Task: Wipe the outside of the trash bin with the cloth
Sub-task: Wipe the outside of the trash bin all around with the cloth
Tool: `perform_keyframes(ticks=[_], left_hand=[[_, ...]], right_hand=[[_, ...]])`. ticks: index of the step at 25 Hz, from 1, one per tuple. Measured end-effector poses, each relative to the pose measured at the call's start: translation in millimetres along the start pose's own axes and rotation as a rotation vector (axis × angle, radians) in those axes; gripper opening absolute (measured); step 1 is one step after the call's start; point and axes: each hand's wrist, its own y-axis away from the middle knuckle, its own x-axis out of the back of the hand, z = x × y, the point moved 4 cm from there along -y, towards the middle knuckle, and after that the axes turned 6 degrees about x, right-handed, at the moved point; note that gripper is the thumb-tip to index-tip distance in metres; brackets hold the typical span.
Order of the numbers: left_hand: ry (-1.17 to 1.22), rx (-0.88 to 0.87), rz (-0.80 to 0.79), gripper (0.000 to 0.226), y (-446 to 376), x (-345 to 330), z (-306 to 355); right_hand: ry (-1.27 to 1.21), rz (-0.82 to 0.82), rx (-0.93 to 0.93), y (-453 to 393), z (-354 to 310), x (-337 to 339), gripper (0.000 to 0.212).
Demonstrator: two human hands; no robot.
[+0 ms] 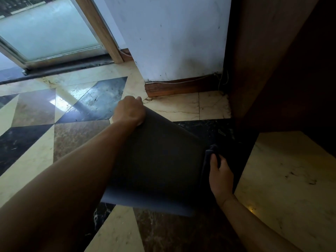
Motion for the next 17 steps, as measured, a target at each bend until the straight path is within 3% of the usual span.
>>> perform_keyframes(ticks=[4, 6, 9, 11, 13, 17], left_hand=[[0.13, -0.355, 0.141, 0.035, 54.9, 40.9, -14.5], [0.302, -0.412, 0.061, 0.032, 91.1, 58.3, -44.4], [0.523, -0.322, -0.158, 0.029, 134.3, 69.3, -98.8], [0.617, -0.15, -0.211, 0.033, 146.7, 66.4, -120.8], [0.638, -0.004, -0.154, 0.042, 147.7, 62.4, -126.3], [0.6, -0.018, -0.031, 0.046, 150.7, 66.4, -112.3]], right_hand=[[-0.143, 0.111, -0.03, -7.4, -19.4, 19.0, 0.043], [-0.177, 0.124, 0.012, -7.5, -32.4, 26.7, 0.04], [-0.099, 0.08, 0.107, 2.5, -41.5, 32.7, 0.038], [-0.054, 0.043, 0.162, 11.5, -41.7, 33.2, 0.037], [-0.045, 0.0, 0.193, 16.8, -43.3, 30.1, 0.036], [0.041, 0.036, 0.249, 19.7, -43.6, 33.8, 0.036]])
